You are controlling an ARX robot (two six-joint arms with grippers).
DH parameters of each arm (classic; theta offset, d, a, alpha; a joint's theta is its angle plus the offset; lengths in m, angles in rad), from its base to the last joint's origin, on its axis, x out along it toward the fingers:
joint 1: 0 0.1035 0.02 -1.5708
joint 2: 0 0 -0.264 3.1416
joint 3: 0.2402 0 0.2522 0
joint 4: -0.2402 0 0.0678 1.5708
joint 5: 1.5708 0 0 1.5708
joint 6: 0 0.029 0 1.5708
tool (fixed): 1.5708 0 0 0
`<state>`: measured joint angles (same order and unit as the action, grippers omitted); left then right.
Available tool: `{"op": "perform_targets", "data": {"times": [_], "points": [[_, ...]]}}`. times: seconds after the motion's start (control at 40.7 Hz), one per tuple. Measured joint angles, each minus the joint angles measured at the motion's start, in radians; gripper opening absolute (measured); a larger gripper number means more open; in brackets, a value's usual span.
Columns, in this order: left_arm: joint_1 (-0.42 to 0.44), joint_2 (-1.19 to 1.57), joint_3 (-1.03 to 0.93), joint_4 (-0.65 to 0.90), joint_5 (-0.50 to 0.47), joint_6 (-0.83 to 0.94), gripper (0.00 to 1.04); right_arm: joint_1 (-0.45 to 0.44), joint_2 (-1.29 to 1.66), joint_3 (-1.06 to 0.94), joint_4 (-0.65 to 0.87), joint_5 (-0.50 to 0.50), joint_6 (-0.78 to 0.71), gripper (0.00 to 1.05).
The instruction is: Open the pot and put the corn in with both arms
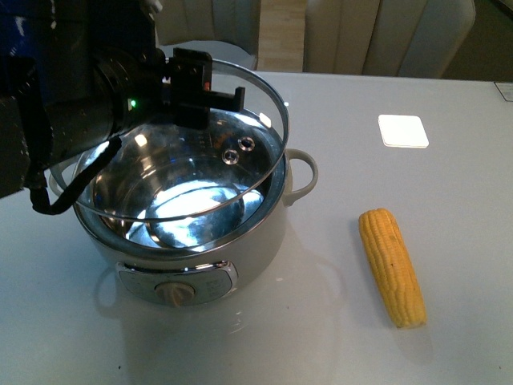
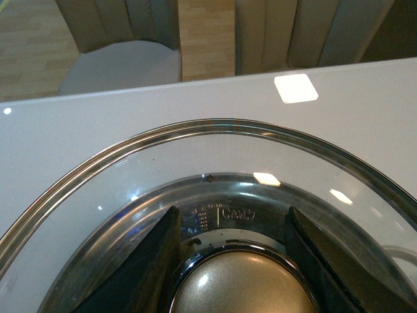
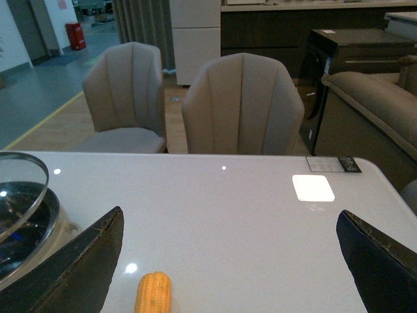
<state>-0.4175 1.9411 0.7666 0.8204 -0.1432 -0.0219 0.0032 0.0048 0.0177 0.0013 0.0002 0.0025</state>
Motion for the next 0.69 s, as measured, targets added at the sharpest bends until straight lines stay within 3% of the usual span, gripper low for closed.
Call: {"op": "perform_targets", "data": {"times": [0.369,0.688], "points": [[0.103,-0.138,-0.076,0.024,-0.002,-0.001,0.42,0.0,0.0,0.0,0.0,0.0,0.0,0.96],[0.412,-0.161,-0.181,0.126,0.052,0.028,0.42,0.0,0.0,0.0,0.0,0.0,0.0,0.96]]}}
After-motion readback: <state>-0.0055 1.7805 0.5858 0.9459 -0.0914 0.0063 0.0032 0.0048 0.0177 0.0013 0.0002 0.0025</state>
